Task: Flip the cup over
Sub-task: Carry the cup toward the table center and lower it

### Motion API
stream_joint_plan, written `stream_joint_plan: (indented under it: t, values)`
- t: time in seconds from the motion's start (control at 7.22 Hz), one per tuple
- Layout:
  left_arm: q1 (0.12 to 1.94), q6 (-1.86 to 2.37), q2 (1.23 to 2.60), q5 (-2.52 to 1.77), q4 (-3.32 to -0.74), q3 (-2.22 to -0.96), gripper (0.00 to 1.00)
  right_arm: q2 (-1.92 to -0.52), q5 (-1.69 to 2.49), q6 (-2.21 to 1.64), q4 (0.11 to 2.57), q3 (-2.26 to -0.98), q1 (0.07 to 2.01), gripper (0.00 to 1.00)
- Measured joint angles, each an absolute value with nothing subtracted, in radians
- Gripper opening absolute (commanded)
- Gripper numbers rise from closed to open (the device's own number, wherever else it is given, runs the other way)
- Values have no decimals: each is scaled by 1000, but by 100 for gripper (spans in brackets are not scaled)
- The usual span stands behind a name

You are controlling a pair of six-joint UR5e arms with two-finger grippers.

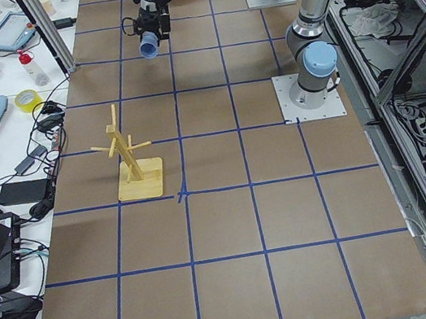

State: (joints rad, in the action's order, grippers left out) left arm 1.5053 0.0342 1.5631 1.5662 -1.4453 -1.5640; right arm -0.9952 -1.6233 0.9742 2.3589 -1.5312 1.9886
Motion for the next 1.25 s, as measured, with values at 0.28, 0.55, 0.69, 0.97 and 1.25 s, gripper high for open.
stream_joint_plan:
  t: [0.28, 0.55, 0.69, 0.97, 1.25]
  values:
    - [1505, 34, 1563, 1566, -1444, -1563, 100, -974, -1606, 1014, 2366, -1533, 2017, 26]
    - [1505, 35, 1563, 1566, -1444, -1563, 100, -958, -1584, 1040, 2367, -1534, 2031, 42]
    - [1505, 35, 1563, 1566, -1444, -1563, 100, -946, -1572, 1046, 2370, -1533, 2033, 46]
    - [1505, 34, 1563, 1565, -1442, -1563, 100, -932, -1556, 1048, 2377, -1531, 2034, 73]
    - [1504, 34, 1563, 1566, -1441, -1563, 100, -922, -1545, 1049, 2385, -1528, 2034, 100]
